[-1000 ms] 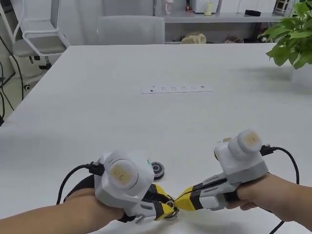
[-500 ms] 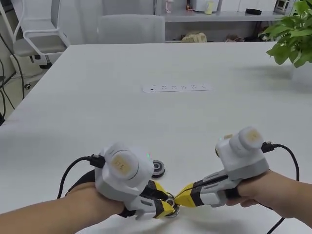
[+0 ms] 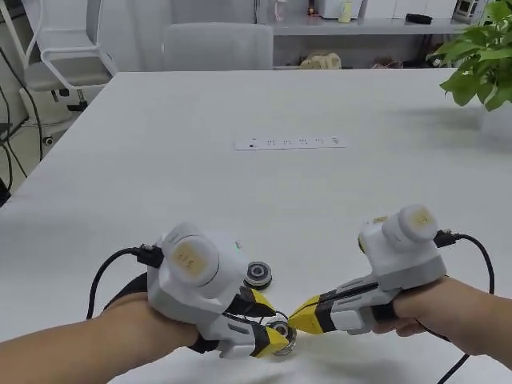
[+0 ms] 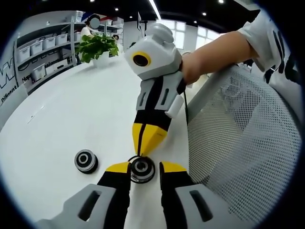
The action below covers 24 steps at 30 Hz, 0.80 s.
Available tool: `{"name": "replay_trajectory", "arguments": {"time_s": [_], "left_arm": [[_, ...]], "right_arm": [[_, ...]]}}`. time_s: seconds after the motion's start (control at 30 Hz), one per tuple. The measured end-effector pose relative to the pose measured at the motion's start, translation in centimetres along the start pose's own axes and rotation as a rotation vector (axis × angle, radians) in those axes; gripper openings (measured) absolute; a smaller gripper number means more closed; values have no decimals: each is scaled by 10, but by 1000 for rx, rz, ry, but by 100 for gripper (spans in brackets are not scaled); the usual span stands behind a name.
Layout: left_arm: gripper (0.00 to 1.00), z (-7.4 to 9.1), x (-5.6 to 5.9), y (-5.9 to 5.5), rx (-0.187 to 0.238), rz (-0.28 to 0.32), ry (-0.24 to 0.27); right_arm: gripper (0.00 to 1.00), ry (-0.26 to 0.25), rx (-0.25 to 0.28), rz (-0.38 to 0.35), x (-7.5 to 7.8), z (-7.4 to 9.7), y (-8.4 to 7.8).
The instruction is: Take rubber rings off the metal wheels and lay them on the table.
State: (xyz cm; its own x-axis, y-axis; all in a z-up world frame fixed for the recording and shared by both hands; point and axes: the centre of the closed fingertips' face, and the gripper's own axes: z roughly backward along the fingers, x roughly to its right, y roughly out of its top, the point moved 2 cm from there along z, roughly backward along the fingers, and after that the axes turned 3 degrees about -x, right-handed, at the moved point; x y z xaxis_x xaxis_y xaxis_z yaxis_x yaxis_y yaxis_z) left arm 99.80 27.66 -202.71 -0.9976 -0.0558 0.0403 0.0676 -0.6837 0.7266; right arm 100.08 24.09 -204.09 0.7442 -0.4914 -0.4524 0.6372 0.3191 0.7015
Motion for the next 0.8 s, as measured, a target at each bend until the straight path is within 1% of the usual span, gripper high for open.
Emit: {"name": "replay_trajectory", "arguments": {"time_s": [0.2,0.4,0.57,0.8], "left_arm": [[23,10,-3,0,17,17,19],[26,23,-6,0,43,40,41],[29,33,-4,0,67,54,48],[34,45,0,5,97,44,58]], "right_arm": [[0,4,0,-1,-1,0,0],[0,6,0,-4,-1,1,0],[0,6,0,-5,-2,0,0],[0,6,1,-10,-1,1,0]]}}
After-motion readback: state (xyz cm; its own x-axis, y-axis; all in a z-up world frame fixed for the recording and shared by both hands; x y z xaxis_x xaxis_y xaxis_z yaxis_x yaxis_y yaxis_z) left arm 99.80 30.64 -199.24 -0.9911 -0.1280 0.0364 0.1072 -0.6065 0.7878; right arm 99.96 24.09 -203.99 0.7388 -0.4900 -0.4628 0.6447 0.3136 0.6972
